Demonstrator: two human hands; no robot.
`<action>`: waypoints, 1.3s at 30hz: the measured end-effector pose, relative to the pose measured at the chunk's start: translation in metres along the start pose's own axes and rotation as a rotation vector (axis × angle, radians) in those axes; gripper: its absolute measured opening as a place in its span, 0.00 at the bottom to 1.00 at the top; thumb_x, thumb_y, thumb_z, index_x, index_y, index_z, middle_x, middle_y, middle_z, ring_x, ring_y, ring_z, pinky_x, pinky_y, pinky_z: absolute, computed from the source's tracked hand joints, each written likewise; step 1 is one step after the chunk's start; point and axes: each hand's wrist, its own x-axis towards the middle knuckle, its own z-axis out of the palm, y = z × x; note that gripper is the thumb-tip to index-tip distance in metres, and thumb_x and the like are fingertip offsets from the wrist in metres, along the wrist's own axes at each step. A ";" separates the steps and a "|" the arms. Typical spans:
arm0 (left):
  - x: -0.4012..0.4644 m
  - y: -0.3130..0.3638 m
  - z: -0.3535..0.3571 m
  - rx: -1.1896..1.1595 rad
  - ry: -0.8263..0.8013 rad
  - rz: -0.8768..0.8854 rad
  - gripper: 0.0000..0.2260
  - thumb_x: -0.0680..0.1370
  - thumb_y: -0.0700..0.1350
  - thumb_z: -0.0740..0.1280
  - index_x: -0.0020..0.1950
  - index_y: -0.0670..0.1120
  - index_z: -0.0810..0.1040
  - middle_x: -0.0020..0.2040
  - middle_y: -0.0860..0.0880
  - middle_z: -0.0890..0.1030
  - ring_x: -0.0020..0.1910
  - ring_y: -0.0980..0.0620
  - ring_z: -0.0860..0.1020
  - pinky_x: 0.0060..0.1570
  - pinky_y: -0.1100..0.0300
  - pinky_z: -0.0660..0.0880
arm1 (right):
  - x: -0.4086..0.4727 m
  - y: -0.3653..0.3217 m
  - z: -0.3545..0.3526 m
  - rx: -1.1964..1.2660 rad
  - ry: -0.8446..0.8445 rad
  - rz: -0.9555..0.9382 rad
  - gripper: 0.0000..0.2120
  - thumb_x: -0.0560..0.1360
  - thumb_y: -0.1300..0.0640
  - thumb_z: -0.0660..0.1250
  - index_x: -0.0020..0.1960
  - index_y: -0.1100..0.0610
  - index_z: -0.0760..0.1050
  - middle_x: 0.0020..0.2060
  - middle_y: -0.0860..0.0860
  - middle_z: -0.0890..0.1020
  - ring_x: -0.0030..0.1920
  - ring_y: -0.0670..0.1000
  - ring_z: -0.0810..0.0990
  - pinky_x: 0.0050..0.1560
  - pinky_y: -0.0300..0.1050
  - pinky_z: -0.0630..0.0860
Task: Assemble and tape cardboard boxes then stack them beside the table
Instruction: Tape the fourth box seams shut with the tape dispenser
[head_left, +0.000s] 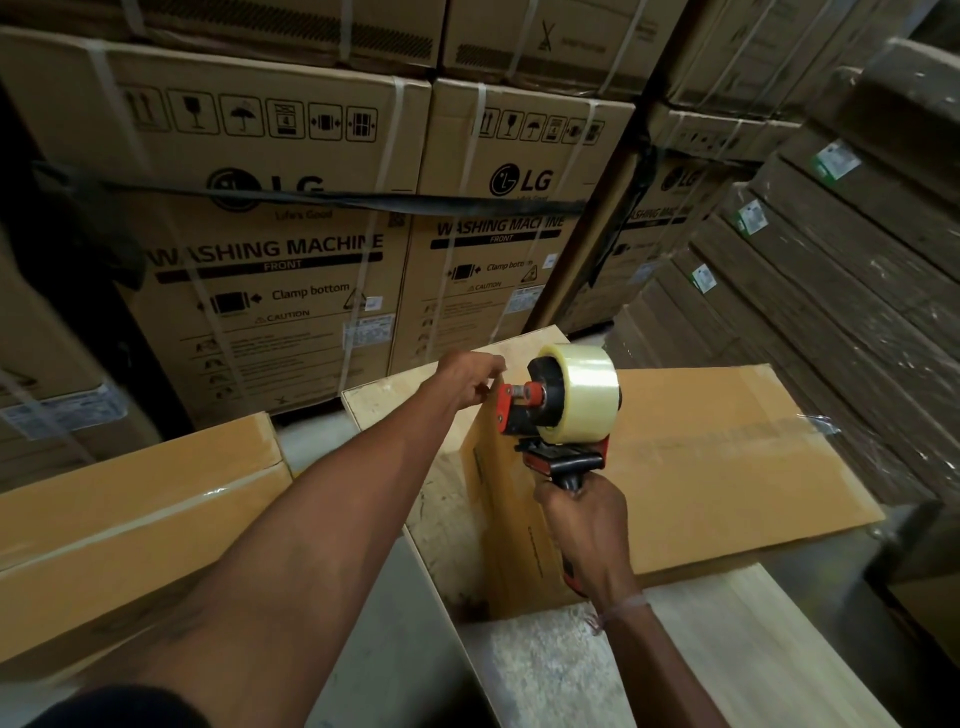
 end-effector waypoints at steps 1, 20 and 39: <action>0.000 0.000 0.002 -0.009 0.017 -0.012 0.06 0.75 0.36 0.72 0.51 0.39 0.80 0.47 0.43 0.81 0.38 0.49 0.79 0.49 0.53 0.83 | 0.000 0.000 0.000 -0.001 0.000 0.005 0.10 0.70 0.61 0.72 0.34 0.54 0.74 0.27 0.47 0.76 0.31 0.51 0.74 0.34 0.45 0.69; -0.007 -0.030 -0.017 0.503 -0.050 0.670 0.12 0.66 0.65 0.67 0.42 0.62 0.84 0.43 0.64 0.85 0.50 0.54 0.84 0.60 0.36 0.77 | 0.004 -0.003 0.005 -0.082 -0.011 0.027 0.06 0.71 0.57 0.71 0.37 0.58 0.78 0.32 0.53 0.80 0.35 0.55 0.77 0.35 0.45 0.69; -0.006 -0.037 -0.004 0.415 0.075 0.637 0.08 0.73 0.56 0.74 0.44 0.54 0.85 0.45 0.61 0.85 0.48 0.57 0.83 0.58 0.43 0.80 | -0.077 0.049 -0.035 -0.056 -0.059 0.066 0.18 0.72 0.65 0.70 0.32 0.52 0.65 0.22 0.45 0.69 0.26 0.45 0.67 0.31 0.43 0.64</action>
